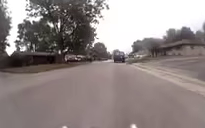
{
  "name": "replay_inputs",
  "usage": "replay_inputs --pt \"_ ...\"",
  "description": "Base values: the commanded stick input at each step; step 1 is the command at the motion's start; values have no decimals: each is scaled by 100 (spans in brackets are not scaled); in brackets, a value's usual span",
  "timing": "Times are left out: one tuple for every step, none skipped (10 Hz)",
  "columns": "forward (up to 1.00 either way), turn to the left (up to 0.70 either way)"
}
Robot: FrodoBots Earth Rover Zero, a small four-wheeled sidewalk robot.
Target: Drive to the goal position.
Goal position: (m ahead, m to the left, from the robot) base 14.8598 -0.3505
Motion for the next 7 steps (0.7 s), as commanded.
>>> replay_inputs --pt "100 -15" --pt "100 0" --pt "100 0" --pt "100 0" --pt "100 0" --pt "100 0" --pt "100 0"
